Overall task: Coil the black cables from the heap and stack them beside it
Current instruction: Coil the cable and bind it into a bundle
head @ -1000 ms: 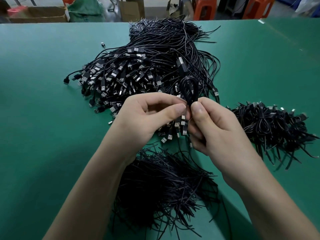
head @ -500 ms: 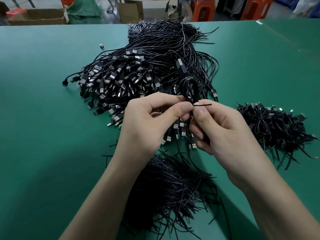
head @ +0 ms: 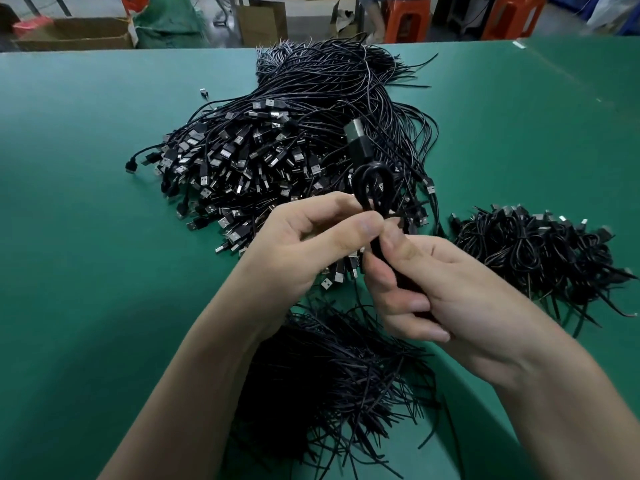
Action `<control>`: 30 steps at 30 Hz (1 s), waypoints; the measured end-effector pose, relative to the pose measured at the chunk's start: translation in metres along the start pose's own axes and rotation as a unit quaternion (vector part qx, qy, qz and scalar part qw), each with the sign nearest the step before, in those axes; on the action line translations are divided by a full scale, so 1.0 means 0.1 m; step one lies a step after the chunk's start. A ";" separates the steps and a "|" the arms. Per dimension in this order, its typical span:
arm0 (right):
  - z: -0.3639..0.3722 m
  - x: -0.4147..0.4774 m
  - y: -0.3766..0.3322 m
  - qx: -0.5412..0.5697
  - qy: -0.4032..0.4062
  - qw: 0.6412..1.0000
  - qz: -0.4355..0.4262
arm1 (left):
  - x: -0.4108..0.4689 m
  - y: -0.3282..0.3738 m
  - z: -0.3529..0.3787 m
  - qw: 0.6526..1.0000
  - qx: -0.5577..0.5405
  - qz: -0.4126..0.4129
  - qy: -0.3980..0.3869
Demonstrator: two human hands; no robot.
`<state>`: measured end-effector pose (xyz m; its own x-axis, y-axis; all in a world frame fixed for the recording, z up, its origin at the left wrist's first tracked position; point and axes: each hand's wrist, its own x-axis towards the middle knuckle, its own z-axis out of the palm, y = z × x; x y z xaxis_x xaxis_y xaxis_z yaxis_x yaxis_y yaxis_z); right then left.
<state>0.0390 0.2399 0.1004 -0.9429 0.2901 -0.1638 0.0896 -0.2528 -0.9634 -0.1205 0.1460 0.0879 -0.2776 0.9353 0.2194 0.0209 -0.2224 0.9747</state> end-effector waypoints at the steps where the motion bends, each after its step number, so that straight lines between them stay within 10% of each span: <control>1: 0.02 0.00 0.00 0.007 -0.006 1.000 0.002 | 0.00 -0.01 -0.01 1.000 -0.005 -0.004 0.004; 8: 0.09 0.02 -0.02 0.097 -0.034 0.995 -0.004 | 0.01 0.00 0.00 0.999 -0.011 0.006 0.051; 13: 0.11 0.06 0.02 -0.100 0.109 0.984 -0.100 | -0.01 0.01 0.01 0.998 -0.003 0.000 0.071; 17: -0.04 0.05 0.01 -0.314 0.288 0.866 -0.261 | 0.00 0.05 -0.04 0.997 0.034 -0.035 0.063; 23: -0.15 -0.02 -0.05 -0.483 0.235 0.740 -0.404 | 0.00 0.07 0.01 0.991 0.078 -0.106 0.014; 27: -0.10 -0.01 -0.03 -0.472 0.254 0.756 -0.377 | -0.01 0.11 0.02 0.989 0.088 -0.116 0.012; 30: -0.02 0.02 0.01 -0.289 0.282 0.855 -0.325 | -0.03 0.12 0.05 0.992 0.108 -0.045 0.045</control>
<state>0.0377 0.2420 0.0989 -0.5636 0.6366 0.5264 -0.0968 0.5820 -0.8074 -0.1149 0.1420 0.0996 -0.3713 0.9184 0.1365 0.1943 -0.0669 0.9787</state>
